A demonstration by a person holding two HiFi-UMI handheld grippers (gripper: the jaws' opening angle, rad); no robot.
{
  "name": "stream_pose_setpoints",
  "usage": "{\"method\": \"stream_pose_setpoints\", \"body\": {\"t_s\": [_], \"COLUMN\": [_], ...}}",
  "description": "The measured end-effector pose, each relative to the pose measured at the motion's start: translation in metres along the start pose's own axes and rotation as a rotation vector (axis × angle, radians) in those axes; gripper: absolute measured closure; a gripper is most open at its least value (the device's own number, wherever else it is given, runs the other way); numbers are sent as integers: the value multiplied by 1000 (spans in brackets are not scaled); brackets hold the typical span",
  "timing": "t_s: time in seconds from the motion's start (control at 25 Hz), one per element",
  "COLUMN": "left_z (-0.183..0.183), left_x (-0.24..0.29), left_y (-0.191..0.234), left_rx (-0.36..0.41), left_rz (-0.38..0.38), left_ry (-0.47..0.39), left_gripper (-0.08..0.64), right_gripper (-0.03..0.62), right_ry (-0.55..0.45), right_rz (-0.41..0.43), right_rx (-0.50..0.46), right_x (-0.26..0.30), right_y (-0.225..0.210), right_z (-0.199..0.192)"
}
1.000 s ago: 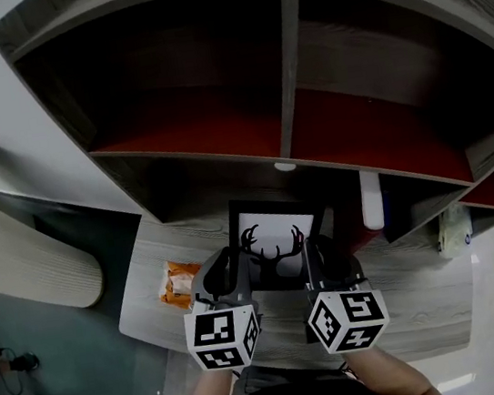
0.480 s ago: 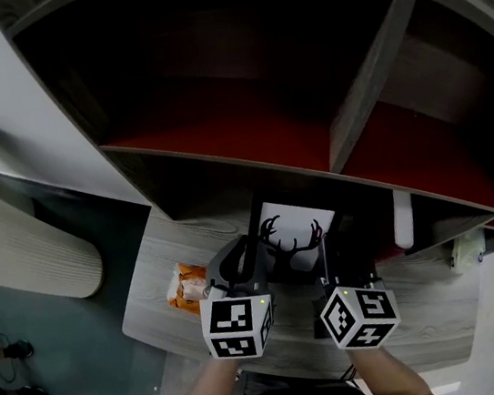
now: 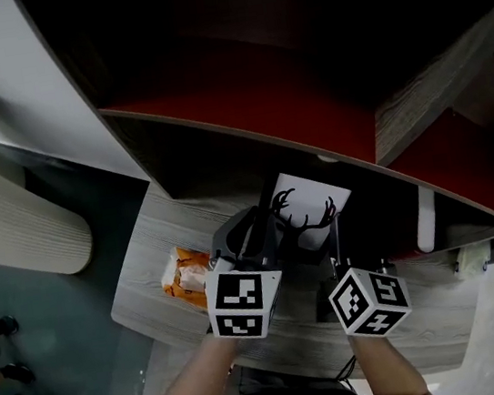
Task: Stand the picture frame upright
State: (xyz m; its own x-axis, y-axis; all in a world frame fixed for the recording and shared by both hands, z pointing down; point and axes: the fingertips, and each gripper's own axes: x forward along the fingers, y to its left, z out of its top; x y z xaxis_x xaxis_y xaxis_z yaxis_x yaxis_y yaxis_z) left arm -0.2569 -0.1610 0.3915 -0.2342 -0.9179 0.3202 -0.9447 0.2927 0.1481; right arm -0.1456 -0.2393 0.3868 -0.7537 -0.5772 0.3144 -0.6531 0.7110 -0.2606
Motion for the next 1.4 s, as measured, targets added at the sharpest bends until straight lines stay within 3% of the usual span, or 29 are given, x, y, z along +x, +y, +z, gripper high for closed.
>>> {"method": "stream_pose_setpoints", "body": {"t_s": [1.08, 1.4], "left_z": [-9, -4], "left_x": [55, 70], "left_y": [15, 19], "left_rx": [-3, -6], "left_rz": [-15, -11], "left_ry": [-14, -34], "left_gripper": [492, 492], "right_gripper": [534, 534], "right_ry": [-30, -37], "right_rz": [-30, -26], "right_rx": [-33, 11], "right_x": [46, 61], "right_y": [-19, -24], "right_z": [-3, -1]}}
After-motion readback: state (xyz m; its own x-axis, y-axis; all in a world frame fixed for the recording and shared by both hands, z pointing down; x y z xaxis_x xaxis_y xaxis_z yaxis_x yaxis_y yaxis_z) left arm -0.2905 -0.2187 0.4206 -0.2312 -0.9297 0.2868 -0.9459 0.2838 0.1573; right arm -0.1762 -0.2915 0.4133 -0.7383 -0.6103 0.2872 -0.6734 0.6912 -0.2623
